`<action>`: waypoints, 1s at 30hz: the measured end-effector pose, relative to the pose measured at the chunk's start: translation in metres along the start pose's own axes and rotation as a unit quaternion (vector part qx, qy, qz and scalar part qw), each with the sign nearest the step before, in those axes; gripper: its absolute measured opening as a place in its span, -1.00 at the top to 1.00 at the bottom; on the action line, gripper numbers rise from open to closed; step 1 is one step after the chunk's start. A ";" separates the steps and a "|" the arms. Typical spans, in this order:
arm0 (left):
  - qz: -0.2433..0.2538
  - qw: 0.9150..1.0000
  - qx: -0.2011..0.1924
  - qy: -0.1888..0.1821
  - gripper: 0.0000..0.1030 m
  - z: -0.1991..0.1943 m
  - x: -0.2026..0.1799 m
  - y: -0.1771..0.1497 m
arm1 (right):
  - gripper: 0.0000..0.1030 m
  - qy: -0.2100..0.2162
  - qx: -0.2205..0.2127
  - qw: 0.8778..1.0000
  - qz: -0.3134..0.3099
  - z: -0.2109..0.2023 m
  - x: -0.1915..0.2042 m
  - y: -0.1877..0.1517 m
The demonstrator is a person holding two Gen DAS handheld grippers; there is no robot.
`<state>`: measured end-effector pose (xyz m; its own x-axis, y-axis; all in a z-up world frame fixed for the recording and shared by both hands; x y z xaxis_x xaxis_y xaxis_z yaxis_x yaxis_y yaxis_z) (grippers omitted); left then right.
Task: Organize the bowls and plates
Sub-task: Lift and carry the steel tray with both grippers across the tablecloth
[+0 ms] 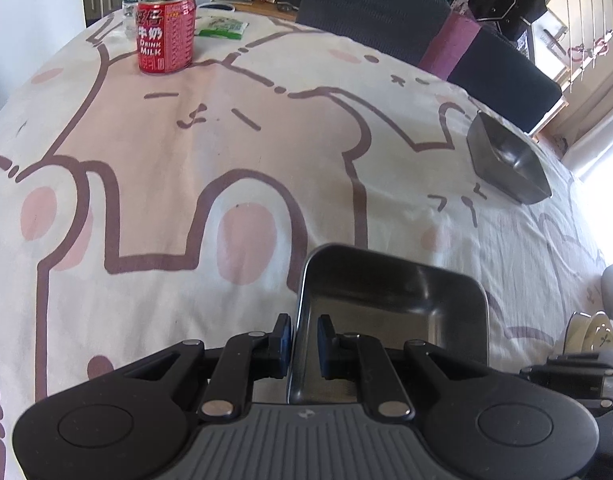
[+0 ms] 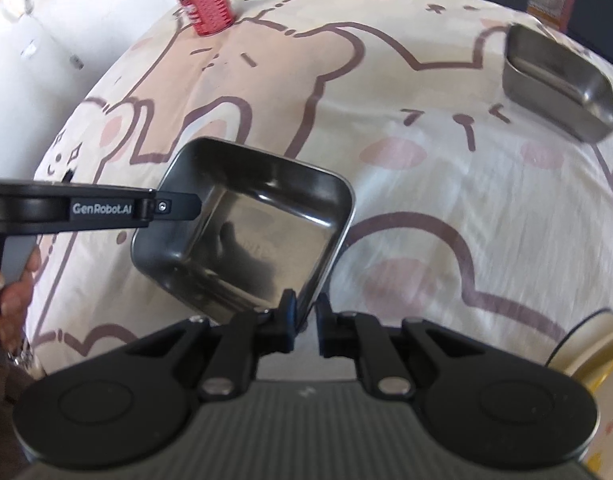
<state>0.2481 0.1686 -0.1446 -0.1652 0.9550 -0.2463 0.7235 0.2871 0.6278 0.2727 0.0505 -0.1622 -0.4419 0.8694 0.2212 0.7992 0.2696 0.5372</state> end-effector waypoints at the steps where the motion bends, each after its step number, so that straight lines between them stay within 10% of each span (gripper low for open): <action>1: 0.002 1.000 -0.003 -0.002 0.71 0.001 -0.001 0.001 | 0.76 -0.002 0.000 1.000 0.014 0.000 -0.002 0.000; 30: 0.028 1.000 -0.006 0.010 0.80 -0.007 0.003 0.000 | 0.81 -0.012 -0.028 0.997 0.067 -0.001 -0.007 0.003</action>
Point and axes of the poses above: each gripper's, at about its wrist camera, not at the fingertips, and z roughly the way its jaws point, x to its left, y to its top, the point moved 4 cm from there along z, roughly the way its jaws point, and after that the axes turned 15 degrees about -x, right-handed, at the moved point
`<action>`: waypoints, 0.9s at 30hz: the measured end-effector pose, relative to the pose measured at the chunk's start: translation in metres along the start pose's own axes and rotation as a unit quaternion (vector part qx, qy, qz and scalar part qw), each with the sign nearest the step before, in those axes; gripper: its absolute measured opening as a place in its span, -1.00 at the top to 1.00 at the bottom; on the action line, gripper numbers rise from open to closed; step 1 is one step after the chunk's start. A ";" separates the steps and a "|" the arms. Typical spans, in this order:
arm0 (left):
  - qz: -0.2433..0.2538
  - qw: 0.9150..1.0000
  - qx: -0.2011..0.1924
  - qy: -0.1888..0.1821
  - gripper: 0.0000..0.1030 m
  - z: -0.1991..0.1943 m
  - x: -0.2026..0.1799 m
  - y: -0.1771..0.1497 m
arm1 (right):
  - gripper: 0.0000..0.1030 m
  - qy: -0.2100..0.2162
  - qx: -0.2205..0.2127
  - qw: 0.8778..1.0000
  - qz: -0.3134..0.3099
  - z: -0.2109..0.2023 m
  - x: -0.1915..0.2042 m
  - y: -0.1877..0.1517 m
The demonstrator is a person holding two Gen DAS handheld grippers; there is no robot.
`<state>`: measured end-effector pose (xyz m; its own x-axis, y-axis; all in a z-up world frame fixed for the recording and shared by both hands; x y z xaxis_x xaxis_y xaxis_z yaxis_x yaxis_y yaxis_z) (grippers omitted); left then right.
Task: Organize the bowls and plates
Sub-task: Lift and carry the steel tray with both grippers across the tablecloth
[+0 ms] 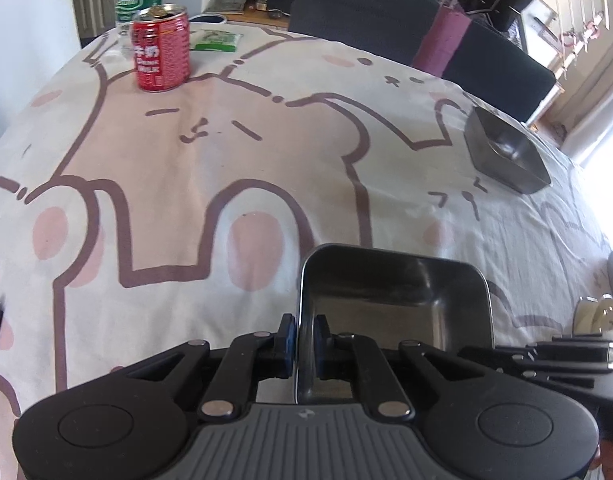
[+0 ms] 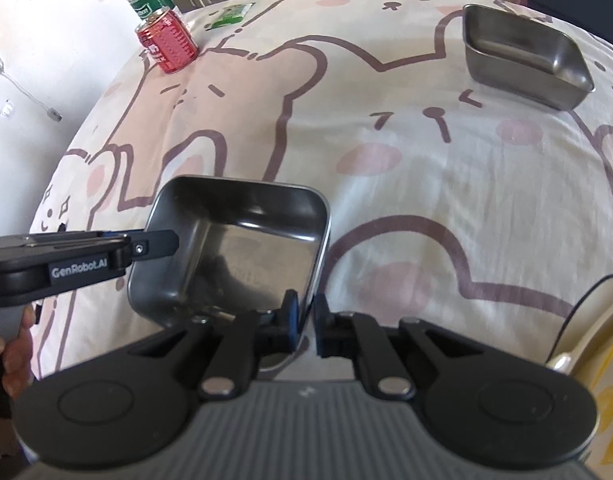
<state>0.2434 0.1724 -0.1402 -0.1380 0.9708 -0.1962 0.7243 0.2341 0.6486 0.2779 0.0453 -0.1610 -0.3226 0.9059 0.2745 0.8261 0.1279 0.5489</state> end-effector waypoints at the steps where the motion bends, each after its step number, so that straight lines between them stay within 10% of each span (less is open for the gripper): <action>1: -0.002 1.000 -0.001 0.003 0.80 0.000 0.002 0.001 | 0.81 0.001 0.000 1.000 0.000 0.001 0.002 0.000; 27: 0.029 0.999 0.020 0.006 0.76 0.008 -0.006 -0.005 | 0.69 -0.020 0.004 1.000 0.001 0.004 -0.002 0.000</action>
Point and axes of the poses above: each gripper's, at about its wrist camera, not at the fingertips, and z roughly the way its jaws point, x to its left, y to its top, the point moved 4 cm from there along z, roughly the way its jaws point, and after that the axes turned 15 degrees about -x, right-handed, at the moved point
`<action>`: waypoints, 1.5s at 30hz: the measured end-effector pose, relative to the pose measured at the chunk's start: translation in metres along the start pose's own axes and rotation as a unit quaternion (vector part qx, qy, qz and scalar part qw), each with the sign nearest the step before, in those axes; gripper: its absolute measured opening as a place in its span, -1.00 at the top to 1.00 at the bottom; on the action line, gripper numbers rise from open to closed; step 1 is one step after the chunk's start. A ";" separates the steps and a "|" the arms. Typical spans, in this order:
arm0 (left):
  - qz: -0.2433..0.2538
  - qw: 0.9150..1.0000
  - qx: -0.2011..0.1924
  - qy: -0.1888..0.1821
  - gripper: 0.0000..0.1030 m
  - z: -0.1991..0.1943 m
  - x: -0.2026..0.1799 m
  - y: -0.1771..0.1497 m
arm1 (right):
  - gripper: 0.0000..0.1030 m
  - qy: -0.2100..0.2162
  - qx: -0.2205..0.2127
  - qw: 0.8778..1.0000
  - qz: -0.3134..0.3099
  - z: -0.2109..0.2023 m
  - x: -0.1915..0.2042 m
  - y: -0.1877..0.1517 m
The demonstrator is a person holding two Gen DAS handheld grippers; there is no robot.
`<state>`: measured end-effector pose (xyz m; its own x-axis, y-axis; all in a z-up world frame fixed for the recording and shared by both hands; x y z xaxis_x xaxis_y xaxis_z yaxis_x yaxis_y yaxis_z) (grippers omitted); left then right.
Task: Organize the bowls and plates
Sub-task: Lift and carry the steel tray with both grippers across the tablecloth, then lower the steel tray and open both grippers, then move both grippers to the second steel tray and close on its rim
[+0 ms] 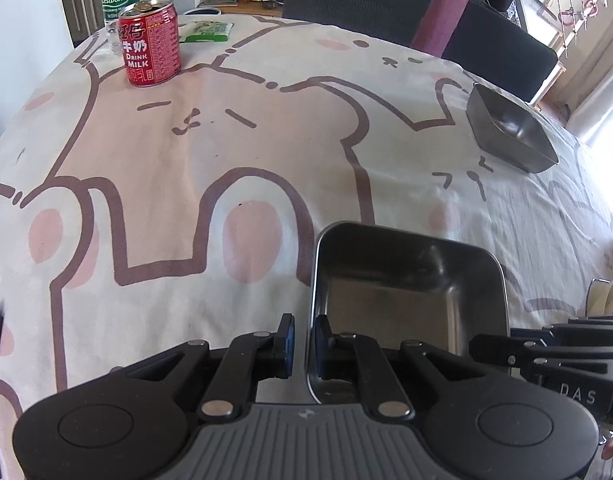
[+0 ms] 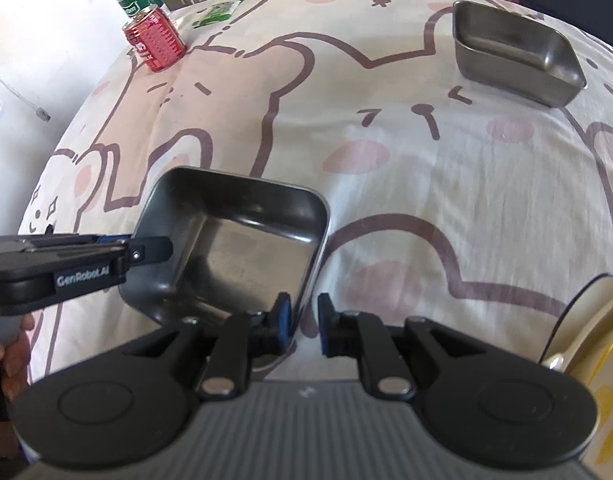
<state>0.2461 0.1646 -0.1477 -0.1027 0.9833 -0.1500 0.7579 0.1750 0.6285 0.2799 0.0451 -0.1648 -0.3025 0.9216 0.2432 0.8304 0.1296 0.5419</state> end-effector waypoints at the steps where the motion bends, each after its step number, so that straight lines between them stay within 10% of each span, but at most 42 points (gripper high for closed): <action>1: 0.001 1.000 -0.001 0.000 0.76 -0.001 0.000 0.000 | 0.68 0.000 -0.001 1.000 0.002 0.000 0.000 0.000; 13: 0.027 0.999 -0.019 -0.010 0.15 -0.020 -0.009 0.007 | -0.02 0.001 -0.042 0.999 0.017 -0.019 -0.015 0.005; 24: 0.026 0.997 -0.065 -0.009 -0.96 -0.050 -0.012 0.017 | -0.80 0.019 -0.115 0.993 0.014 -0.067 -0.040 0.015; 45: -0.024 0.985 -0.162 -0.052 -1.00 -0.020 -0.125 0.094 | -0.99 -0.101 -0.247 0.960 0.087 -0.108 -0.176 0.063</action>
Point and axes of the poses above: each gripper's, at about its wrist camera, not at the fingertips, and z roughly the way its jaws point, x to its left, y to its top, the point moved 4 cm from there along z, roughly the way its jaws point, and after that the axes turned 15 degrees about -x, right-handed, at the moved point
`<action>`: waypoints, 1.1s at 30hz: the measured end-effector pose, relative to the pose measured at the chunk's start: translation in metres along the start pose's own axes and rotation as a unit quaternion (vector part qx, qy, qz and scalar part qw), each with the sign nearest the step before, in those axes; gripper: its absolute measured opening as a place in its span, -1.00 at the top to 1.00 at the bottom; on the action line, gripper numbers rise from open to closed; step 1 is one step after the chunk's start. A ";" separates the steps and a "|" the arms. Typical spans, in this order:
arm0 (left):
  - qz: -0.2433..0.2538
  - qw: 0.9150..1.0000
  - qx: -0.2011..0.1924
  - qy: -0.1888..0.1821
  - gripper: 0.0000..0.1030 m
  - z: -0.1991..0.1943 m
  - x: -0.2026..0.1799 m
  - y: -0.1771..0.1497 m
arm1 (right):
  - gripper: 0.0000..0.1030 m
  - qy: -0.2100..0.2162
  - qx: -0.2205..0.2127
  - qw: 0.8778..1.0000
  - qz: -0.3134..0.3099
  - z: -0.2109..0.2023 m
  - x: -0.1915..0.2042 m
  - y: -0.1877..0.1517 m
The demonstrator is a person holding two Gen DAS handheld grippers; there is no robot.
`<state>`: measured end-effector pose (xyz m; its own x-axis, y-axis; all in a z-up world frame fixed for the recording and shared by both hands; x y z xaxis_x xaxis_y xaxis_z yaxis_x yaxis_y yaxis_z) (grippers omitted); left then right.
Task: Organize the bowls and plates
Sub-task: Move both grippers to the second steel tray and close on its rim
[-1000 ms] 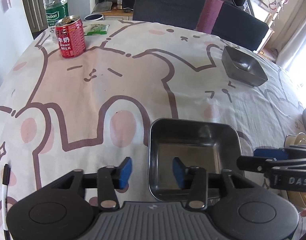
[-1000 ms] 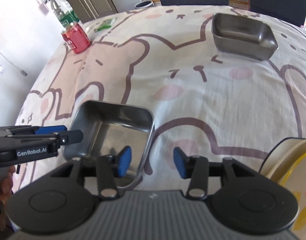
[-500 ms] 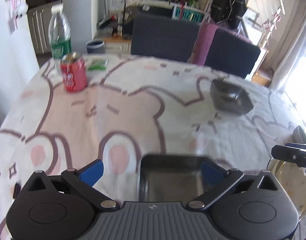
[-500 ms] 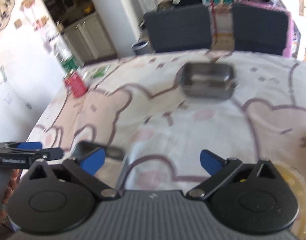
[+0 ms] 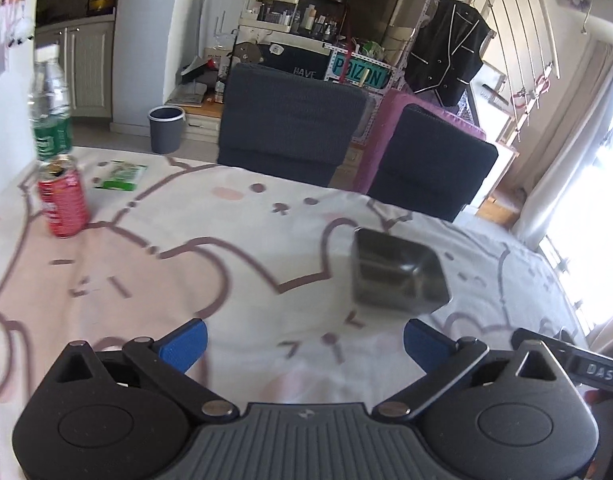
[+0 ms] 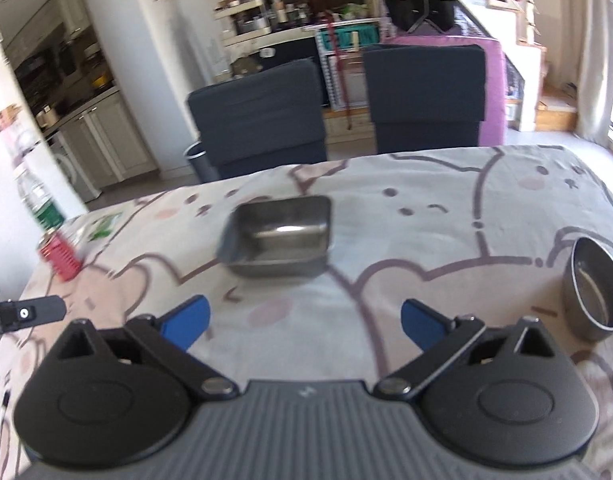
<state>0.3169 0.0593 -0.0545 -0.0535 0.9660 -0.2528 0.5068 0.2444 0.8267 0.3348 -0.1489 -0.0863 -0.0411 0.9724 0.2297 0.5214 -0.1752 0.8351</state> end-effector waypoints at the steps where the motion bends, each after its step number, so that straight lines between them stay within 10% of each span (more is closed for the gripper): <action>1: -0.002 1.000 -0.001 -0.003 -0.99 0.008 -0.006 0.000 | -0.99 -0.003 -0.002 1.000 0.005 0.006 -0.005 0.002; 6: 0.016 1.000 -0.008 -0.008 -0.70 0.050 -0.027 0.000 | -0.97 -0.024 -0.010 0.999 0.026 0.034 -0.022 0.018; 16: 0.014 1.000 0.012 -0.025 -0.12 0.128 -0.029 -0.003 | 0.11 0.010 0.020 0.999 0.046 0.106 -0.022 0.026; 24: -0.004 0.999 0.020 -0.034 0.16 0.165 -0.036 -0.002 | 0.16 0.023 0.030 0.998 0.047 0.137 -0.029 0.029; 33: 0.013 0.998 0.043 -0.035 0.49 0.186 -0.051 -0.012 | 0.65 0.041 0.042 0.996 0.062 0.165 -0.041 0.027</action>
<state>0.4735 -0.0083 -0.1446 0.0195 0.9631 -0.2685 0.5801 0.2078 0.7876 0.4911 -0.1684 -0.1561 -0.0398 0.9276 0.3714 0.5967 -0.2760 0.7535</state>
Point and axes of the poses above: each gripper's, at about its wrist camera, not at the fingertips, and z roughly the way its jaws point, x to its left, y to its top, the point moved 4 cm from there along z, roughly the way its jaws point, and after that the axes turned 15 degrees about -x, right-handed, at the moved point
